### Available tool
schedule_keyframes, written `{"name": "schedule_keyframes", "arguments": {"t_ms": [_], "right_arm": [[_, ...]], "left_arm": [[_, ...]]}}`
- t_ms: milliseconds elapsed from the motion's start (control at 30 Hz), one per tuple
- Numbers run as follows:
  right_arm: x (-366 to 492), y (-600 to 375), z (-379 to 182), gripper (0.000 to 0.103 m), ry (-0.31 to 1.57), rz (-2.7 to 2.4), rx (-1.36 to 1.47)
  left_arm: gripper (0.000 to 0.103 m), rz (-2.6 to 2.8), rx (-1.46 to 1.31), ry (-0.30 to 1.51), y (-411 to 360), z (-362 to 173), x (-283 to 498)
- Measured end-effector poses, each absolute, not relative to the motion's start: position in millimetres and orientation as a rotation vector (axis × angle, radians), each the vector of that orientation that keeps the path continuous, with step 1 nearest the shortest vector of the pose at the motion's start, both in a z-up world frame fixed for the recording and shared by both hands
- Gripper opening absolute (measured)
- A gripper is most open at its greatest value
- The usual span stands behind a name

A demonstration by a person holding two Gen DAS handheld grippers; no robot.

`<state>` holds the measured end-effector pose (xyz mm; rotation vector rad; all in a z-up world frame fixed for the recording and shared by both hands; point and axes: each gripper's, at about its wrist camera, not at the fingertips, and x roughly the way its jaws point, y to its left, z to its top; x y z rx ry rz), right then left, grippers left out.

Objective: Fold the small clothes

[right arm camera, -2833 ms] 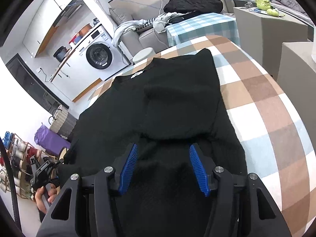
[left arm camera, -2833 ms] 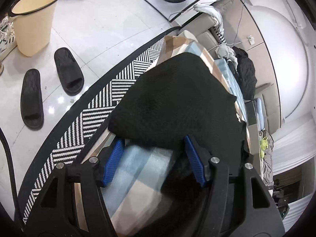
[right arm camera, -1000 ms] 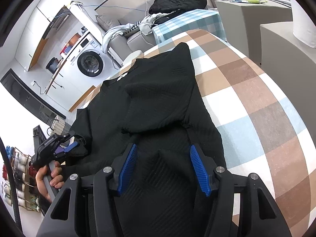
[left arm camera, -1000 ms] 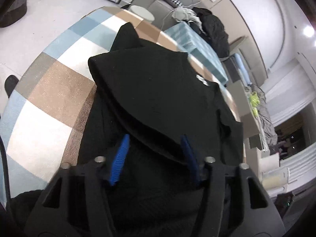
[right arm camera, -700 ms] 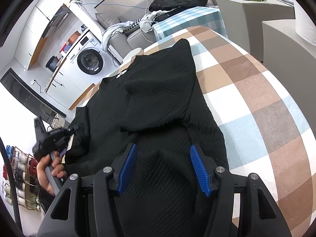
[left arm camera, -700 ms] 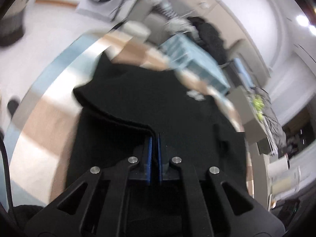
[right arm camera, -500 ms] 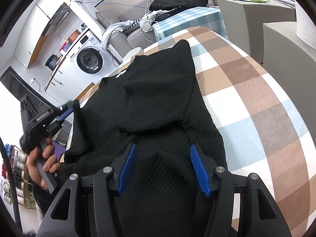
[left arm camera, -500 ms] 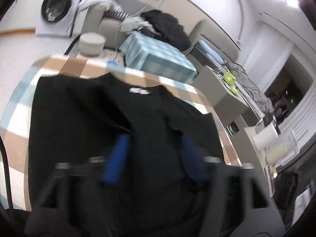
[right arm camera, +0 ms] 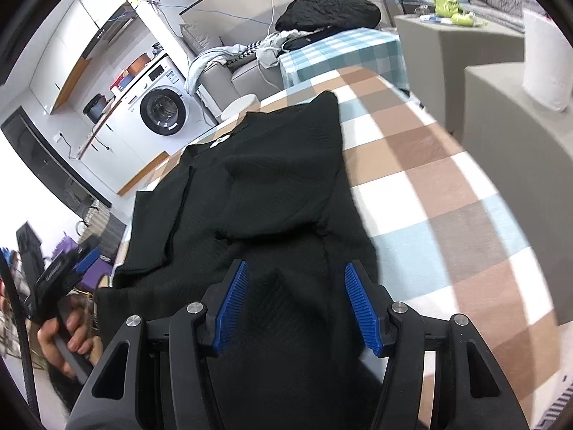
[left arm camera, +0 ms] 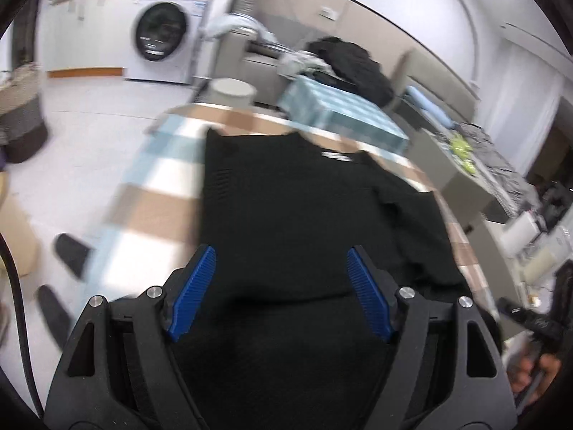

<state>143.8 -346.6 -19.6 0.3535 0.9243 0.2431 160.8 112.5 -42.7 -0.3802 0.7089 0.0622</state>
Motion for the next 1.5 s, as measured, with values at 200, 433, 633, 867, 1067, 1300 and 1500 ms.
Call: {"name": "schedule_keyframes", "arguments": {"t_ms": [200,433,633,867,1067,1300,1500], "right_arm": [[119,-370,-27,0.062,0.956,0.213,0.289],[92,-357,-54,0.062,1.04,0.366,0.189],[118,-381,-70,0.062,1.017,0.104,0.233],[103,-403,-65,0.062,1.003,0.171,0.282],[82,-389,-73,0.062,1.016,0.266,0.218],[72,-375,-66,0.005,0.93,0.312,0.165],[54,-395,-30,0.004,0.746,0.344,0.263]], "left_arm": [[0.074,0.203,-0.344,0.754,149,-60,82],[0.074,0.252,-0.347,0.828,170,-88,31],[0.074,0.251,-0.358,0.835,171,-95,26],[0.074,0.221,-0.355,0.881,165,-102,40],[0.063,0.192,-0.31,0.929,153,-113,46],[0.005,0.173,-0.286,0.844,149,-102,33],[0.004,0.151,-0.27,0.734,139,-70,3]]}}
